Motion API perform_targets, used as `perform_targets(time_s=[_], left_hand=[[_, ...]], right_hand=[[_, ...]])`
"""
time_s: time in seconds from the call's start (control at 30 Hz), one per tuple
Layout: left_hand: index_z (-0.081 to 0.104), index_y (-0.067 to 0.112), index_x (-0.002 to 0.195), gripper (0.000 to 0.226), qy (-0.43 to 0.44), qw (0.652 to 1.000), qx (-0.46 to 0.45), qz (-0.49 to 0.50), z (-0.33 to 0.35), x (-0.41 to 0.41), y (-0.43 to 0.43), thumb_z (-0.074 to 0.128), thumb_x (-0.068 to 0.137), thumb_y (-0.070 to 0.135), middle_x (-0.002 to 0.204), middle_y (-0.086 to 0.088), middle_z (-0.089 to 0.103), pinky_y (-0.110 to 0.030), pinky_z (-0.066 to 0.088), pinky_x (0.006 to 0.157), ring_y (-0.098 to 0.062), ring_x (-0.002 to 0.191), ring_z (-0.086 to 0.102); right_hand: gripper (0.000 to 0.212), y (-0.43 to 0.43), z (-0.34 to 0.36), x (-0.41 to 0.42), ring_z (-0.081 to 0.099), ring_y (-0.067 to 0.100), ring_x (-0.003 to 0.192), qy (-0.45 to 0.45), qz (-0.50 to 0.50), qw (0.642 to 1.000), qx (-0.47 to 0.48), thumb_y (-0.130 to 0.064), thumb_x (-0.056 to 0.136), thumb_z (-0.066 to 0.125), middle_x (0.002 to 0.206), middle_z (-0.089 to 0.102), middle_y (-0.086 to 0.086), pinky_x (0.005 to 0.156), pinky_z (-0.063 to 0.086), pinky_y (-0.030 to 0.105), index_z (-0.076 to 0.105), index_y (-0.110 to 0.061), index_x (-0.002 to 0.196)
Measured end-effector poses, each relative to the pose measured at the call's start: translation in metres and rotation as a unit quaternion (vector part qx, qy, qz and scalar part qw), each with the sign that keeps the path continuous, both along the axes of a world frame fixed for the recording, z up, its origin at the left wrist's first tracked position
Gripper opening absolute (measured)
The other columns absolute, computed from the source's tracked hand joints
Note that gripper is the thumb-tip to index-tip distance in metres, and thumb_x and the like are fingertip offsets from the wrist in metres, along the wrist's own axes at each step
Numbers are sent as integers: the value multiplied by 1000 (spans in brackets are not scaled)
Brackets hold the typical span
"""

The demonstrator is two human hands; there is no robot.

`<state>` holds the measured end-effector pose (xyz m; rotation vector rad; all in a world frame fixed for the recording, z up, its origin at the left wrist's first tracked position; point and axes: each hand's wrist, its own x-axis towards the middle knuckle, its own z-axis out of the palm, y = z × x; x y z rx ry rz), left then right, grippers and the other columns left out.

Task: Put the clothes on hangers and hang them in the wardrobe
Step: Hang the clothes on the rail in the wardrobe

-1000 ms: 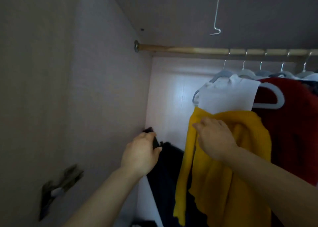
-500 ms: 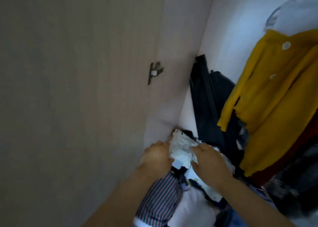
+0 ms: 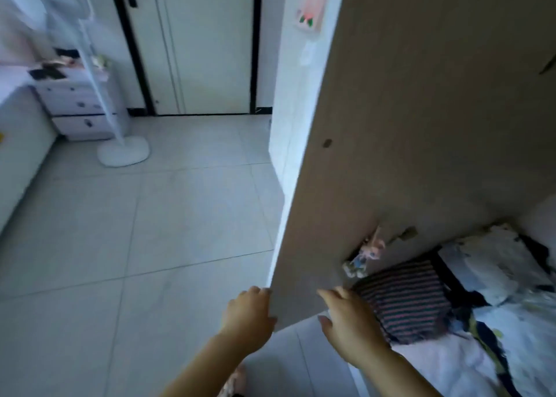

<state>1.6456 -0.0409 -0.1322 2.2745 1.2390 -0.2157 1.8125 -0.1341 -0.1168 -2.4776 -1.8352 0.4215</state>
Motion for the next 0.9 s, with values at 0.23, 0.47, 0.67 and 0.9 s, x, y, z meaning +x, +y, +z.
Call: perform_targets(time_s=[0.23, 0.47, 0.67, 0.9], left_hand=[[32, 21, 139, 54, 20, 975, 3, 221, -3, -168, 21, 48, 92, 40, 138, 0, 43, -34, 40, 98, -21, 123, 45], [31, 21, 140, 54, 39, 927, 12, 374, -1, -315, 64, 48, 92, 40, 138, 0, 43, -34, 38, 99, -21, 124, 44], [30, 21, 142, 55, 42, 888, 20, 457, 6, -429, 129, 48, 93, 39, 142, -1, 39, -35, 37, 101, -22, 126, 41], [31, 21, 140, 54, 24, 861, 18, 507, 7, -506, 218, 48, 93, 38, 142, 0, 38, -34, 37, 101, -22, 126, 41]], right_hand=[[41, 86, -11, -136, 47, 22, 117, 39, 176, 983, -21, -32, 90, 47, 128, 47, 2, 95, 39, 29, 44, -21, 130], [49, 205, -13, -262, 42, 18, 123, 56, 289, 956, -21, -32, 93, 46, 133, 44, -1, 98, 34, 26, 35, -26, 140], [48, 317, -7, -359, 42, 18, 123, 31, 331, 943, -22, -32, 93, 47, 134, 43, 0, 97, 34, 26, 36, -26, 139], [48, 426, -4, -443, 43, 16, 123, 30, 368, 929, -32, -32, 94, 48, 133, 44, -1, 96, 36, 24, 36, -25, 140]])
